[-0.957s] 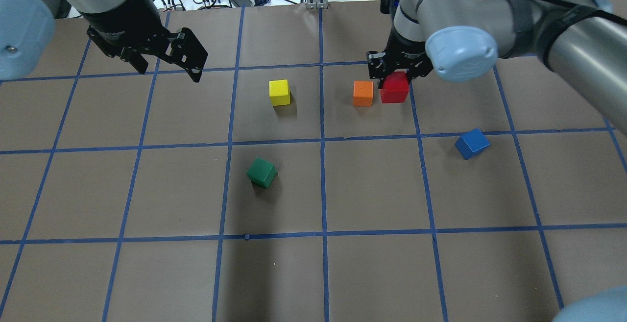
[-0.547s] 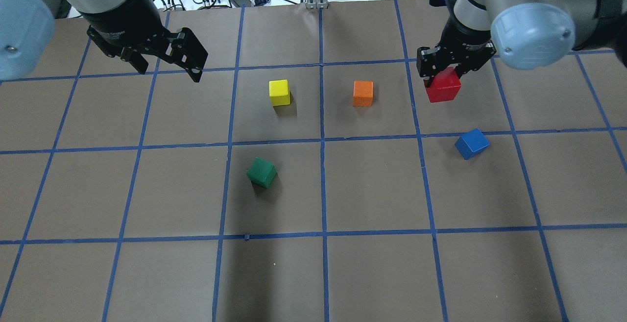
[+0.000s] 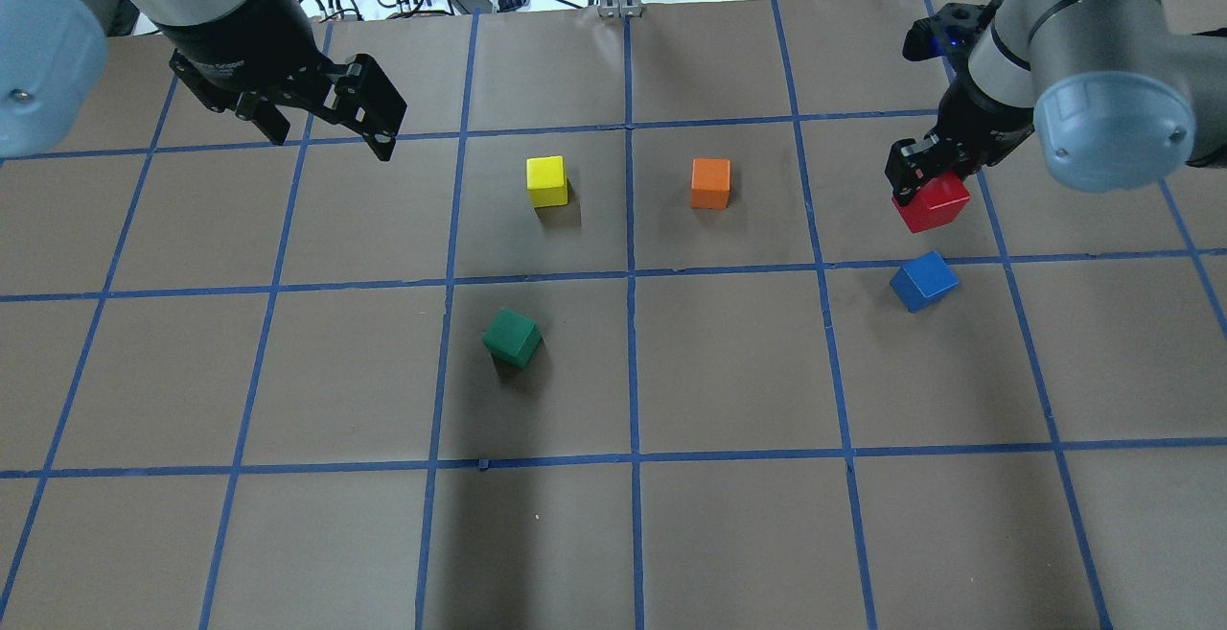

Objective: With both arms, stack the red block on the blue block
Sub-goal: 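Lift the red cube with the right gripper and carry it above the blue cube, then lower the held red cube onto the blue cube with the right gripper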

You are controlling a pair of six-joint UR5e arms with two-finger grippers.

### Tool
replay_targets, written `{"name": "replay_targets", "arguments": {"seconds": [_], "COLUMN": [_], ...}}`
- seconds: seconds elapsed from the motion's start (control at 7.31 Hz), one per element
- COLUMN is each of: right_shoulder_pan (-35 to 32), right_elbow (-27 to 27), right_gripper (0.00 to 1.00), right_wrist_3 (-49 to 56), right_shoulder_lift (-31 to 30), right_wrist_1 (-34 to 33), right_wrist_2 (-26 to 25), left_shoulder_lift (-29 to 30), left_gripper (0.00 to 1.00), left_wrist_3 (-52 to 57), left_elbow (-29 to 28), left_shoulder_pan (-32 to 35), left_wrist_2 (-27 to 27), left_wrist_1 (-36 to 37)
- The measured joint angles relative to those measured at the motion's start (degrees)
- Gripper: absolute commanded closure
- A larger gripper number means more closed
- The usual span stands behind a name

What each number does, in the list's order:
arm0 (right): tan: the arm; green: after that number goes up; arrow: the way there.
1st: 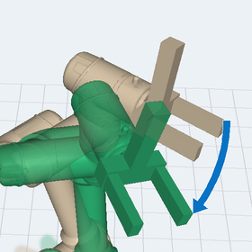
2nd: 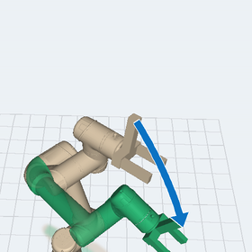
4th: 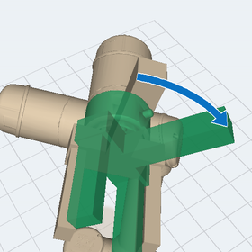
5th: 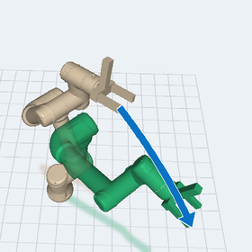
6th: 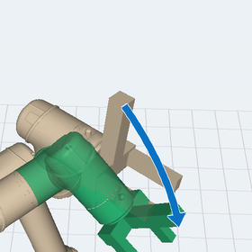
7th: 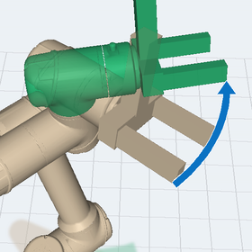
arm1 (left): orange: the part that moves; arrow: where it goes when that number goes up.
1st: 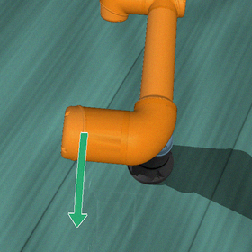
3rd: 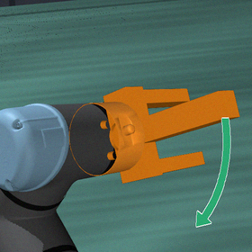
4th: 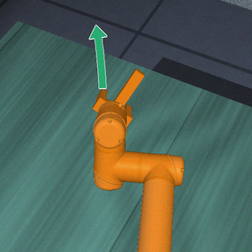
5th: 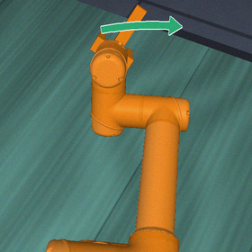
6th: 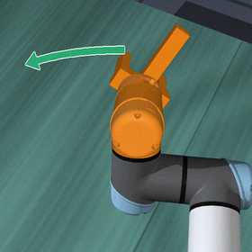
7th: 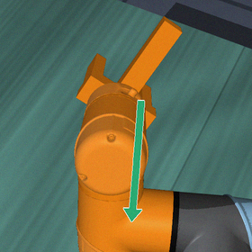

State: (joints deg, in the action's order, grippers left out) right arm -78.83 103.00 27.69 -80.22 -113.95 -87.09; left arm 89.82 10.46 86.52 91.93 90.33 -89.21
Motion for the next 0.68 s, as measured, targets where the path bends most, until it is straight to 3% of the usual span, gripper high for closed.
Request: {"name": "replay_targets", "arguments": {"seconds": [0.68], "right_shoulder_pan": [1.85], "right_elbow": [5.37], "right_gripper": [1.00], "right_wrist_3": [4.72], "right_shoulder_lift": [2.20], "right_wrist_1": [-7.89], "right_wrist_2": [0.13], "left_shoulder_lift": [-0.02], "left_gripper": [0.00], "left_wrist_3": [0.00], "left_elbow": [0.05], "left_shoulder_pan": [0.00], "left_wrist_2": [-0.04], "left_wrist_1": [0.00]}}
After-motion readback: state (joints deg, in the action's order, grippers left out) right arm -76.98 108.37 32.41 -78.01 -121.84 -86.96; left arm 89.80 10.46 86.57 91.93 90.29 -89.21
